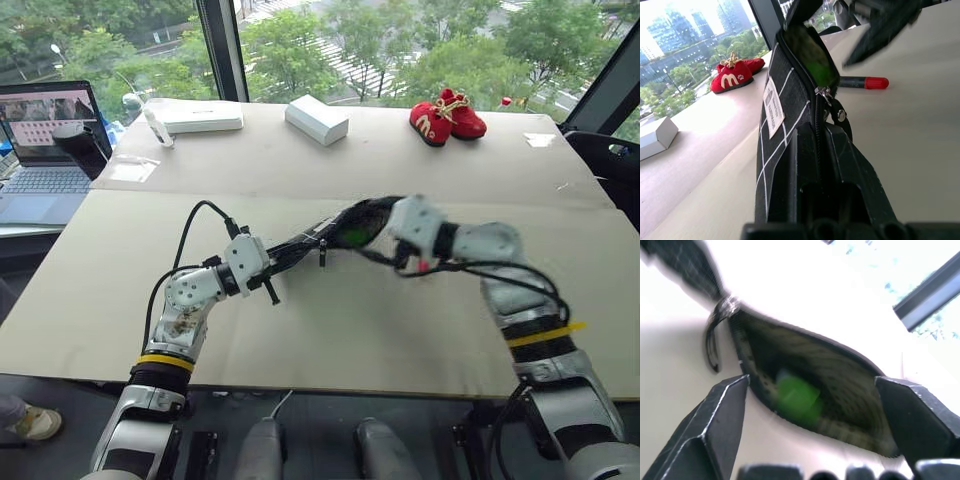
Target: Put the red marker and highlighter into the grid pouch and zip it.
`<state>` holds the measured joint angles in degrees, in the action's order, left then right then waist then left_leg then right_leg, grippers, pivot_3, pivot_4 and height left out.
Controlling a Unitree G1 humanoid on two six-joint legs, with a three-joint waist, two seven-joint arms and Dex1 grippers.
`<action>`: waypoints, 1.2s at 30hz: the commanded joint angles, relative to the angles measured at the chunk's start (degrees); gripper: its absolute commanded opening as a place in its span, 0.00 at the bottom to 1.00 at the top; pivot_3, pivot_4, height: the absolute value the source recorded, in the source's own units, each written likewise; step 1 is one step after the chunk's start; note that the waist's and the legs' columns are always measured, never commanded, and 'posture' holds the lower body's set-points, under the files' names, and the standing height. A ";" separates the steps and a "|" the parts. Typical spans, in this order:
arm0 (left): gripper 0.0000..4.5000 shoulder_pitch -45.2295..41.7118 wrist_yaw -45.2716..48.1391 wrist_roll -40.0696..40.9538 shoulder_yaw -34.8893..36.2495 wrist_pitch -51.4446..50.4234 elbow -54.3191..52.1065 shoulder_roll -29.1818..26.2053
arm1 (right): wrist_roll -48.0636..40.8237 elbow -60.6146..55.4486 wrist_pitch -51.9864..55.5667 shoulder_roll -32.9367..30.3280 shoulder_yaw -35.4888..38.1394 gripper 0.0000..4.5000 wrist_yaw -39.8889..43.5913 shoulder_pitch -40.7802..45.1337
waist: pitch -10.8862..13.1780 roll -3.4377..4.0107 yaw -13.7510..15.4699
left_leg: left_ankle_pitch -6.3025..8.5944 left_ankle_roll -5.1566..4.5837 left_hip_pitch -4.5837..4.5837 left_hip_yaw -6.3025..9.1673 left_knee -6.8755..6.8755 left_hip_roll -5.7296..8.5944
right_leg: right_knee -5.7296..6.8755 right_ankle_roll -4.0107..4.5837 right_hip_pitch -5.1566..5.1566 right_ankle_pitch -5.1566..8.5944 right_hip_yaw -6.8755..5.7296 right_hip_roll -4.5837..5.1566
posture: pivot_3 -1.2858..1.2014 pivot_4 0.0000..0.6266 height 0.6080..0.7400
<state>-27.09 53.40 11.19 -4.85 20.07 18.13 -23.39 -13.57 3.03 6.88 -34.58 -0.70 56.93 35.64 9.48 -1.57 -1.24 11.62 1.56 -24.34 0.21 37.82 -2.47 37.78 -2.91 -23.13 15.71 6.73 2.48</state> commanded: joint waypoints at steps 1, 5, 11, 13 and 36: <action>0.00 -0.10 -0.35 0.50 0.49 -0.22 -2.87 -0.17 | -15.56 -5.93 13.68 -3.78 8.29 0.99 5.73 -3.83 | 0.00 0.00 0.19 | 0.00 0.00 0.01 0.00 0.00 -0.01 | 0.01 0.00 0.02 0.00 -0.01 -0.01 | 0.52 0.24 0.92; 0.00 0.01 -0.32 0.53 0.63 -0.46 -3.19 -0.34 | -12.25 -0.76 13.59 -4.12 11.09 0.99 -1.96 -2.81 | 0.00 0.00 -0.27 | 0.00 0.00 0.06 -0.07 0.01 0.01 | 0.07 0.00 -0.03 0.00 0.09 -0.01 | 0.52 0.24 0.92; 0.00 -0.10 -0.10 0.68 0.90 -0.47 -3.22 -0.61 | 2.81 12.98 16.40 -0.26 5.94 0.99 -22.91 1.80 | 0.00 0.00 -1.05 | 0.00 0.00 0.08 -0.08 0.00 0.00 | 0.09 0.00 -0.06 0.00 0.10 -0.04 | 0.52 0.24 0.92; 0.00 0.01 -0.16 0.67 0.93 -0.46 -3.29 -0.65 | 3.72 13.79 19.48 1.83 5.69 0.99 -26.32 2.15 | 0.00 0.00 -1.20 | 0.00 0.00 0.05 -0.08 -0.02 0.00 | 0.07 0.00 -0.07 0.00 0.10 -0.03 | 0.52 0.24 0.92; 0.00 2.30 -1.32 0.39 1.52 1.44 -2.92 -0.69 | 3.69 6.32 32.20 12.03 4.59 0.79 -36.38 -7.58 | 0.00 0.02 -1.23 | 0.00 0.00 0.04 -0.07 -0.02 0.00 | 0.08 -0.01 -0.06 0.01 0.11 -0.03 | 0.52 0.24 0.92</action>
<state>-24.75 52.51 11.18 -4.47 20.10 16.57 -23.84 -9.88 9.86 37.97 -22.77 3.55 20.78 29.27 9.48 -1.55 -2.47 11.62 1.57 -24.30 0.14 37.80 -2.47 37.85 -2.92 -23.19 15.71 6.84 2.45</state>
